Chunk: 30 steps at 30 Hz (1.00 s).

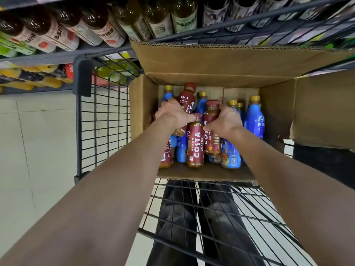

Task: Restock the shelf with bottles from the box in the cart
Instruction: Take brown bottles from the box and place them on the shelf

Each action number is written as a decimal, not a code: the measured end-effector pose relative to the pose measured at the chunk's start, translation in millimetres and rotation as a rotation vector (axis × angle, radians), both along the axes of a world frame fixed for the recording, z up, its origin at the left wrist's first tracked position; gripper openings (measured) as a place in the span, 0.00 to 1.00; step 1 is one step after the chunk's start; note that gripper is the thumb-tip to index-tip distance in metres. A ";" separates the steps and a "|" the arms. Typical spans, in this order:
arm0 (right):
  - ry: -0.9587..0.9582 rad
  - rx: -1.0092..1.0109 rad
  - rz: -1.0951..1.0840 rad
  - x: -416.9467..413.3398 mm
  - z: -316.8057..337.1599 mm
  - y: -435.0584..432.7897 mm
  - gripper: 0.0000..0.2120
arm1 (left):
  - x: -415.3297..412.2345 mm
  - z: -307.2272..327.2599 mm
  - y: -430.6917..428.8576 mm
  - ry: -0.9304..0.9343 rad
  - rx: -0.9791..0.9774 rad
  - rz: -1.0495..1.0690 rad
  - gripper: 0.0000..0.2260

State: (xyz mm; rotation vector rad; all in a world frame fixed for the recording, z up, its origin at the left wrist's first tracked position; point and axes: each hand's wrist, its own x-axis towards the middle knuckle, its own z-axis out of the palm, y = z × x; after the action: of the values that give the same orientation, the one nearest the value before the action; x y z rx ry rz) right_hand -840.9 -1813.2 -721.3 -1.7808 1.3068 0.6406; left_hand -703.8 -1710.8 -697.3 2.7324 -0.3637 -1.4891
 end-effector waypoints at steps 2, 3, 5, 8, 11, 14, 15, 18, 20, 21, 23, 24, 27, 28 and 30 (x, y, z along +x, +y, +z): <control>-0.086 0.020 -0.052 -6.5 0.9 1.5 0.39 | 1.0 3.0 1.4 0.057 -0.076 0.086 0.37; -0.127 0.029 -0.082 -9.2 1.7 3.2 0.38 | 0.9 5.5 2.6 0.089 -0.123 0.128 0.34; -0.196 0.012 -0.104 -13.1 5.5 8.2 0.36 | -0.7 12.0 7.1 0.141 -0.209 0.187 0.31; -0.247 0.004 -0.093 -16.4 15.0 13.4 0.31 | -5.0 20.2 17.8 0.189 -0.304 0.284 0.32; -0.313 0.064 -0.204 -21.7 25.5 13.4 0.30 | -7.8 30.4 29.6 0.203 -0.375 0.343 0.33; -0.365 0.028 -0.280 -23.1 43.4 13.9 0.32 | -8.2 46.2 40.3 0.200 -0.414 0.311 0.33; -0.376 0.016 -0.294 -22.2 50.7 15.1 0.33 | -8.3 53.1 43.9 0.191 -0.415 0.302 0.33; -0.391 -0.010 -0.287 -18.2 77.7 20.4 0.37 | -6.1 76.5 54.6 0.128 -0.438 0.267 0.35; -0.411 0.010 -0.300 -14.7 100.0 24.2 0.38 | -3.7 93.8 58.7 0.099 -0.464 0.232 0.32; -0.428 0.027 -0.304 -12.5 112.4 26.9 0.38 | -2.6 103.4 60.6 0.100 -0.479 0.233 0.31; -0.460 0.029 -0.285 -8.6 136.7 34.4 0.37 | -1.1 123.0 64.4 0.088 -0.525 0.262 0.30; -0.477 0.010 -0.266 -5.9 149.9 39.1 0.37 | -1.0 135.0 66.7 0.065 -0.552 0.266 0.31; -0.536 -0.058 -0.247 0.8 187.8 56.0 0.35 | -1.2 171.4 75.4 -0.016 -0.644 0.293 0.32; -0.556 -0.075 -0.246 2.9 200.7 62.1 0.36 | -0.8 183.3 79.2 -0.038 -0.664 0.303 0.32; -0.601 -0.100 -0.246 6.8 226.7 74.2 0.36 | 1.3 208.0 89.7 -0.079 -0.705 0.297 0.33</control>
State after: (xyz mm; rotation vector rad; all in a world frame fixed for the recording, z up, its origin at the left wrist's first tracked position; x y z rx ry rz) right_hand -834.1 -1739.0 -494.6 -1.6700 1.1148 -0.1017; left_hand -702.5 -1621.1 -489.3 2.1621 -0.3724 -0.9410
